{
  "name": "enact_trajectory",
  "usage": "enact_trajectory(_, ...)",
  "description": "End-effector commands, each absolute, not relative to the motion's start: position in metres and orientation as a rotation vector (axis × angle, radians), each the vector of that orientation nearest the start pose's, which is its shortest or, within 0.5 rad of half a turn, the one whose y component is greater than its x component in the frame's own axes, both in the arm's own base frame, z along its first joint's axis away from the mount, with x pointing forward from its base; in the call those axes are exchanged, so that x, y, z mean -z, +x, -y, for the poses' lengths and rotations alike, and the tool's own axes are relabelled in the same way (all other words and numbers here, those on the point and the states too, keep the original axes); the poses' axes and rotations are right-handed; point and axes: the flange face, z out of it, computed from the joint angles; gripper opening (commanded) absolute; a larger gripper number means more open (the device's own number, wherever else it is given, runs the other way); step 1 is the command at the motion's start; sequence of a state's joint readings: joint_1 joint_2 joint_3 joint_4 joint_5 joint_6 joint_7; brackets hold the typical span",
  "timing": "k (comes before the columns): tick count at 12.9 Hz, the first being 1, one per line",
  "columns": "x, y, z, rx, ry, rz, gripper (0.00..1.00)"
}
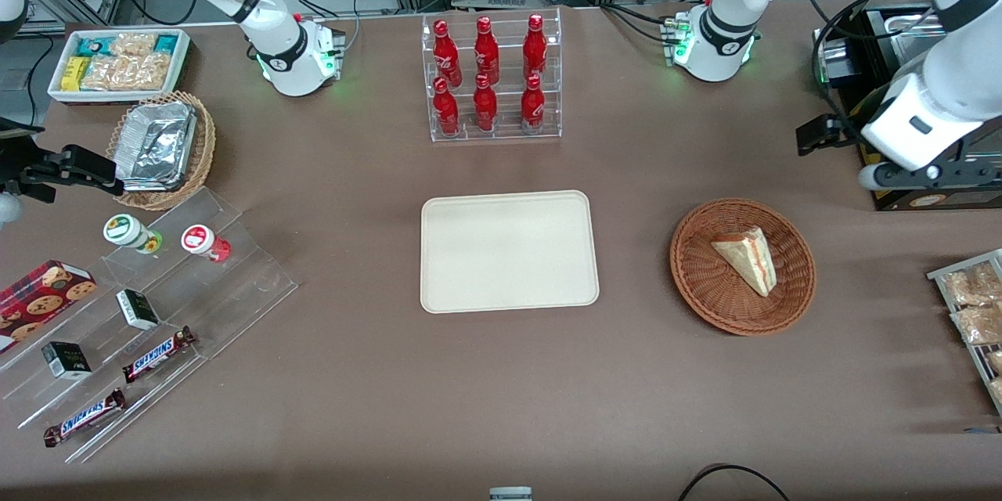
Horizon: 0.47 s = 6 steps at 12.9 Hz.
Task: Place sandwich from basket to tray
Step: 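Move the left gripper down over the sandwich in the wicker basket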
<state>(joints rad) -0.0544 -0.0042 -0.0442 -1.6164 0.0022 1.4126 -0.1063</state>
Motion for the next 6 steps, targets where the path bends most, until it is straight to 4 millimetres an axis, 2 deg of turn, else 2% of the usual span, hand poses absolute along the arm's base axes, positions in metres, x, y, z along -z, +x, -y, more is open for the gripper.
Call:
enact_trajectory(1,-0.603,0.523,0.055,-0.31,-3.117,-0.011,1.0)
enact_trajectory(4,-0.581,0.535,0.054,-0.345,-3.111,-0.003,1.0)
enact_trajectory(6,-0.553,0.539,0.05,-0.35,-3.11,0.015,1.0)
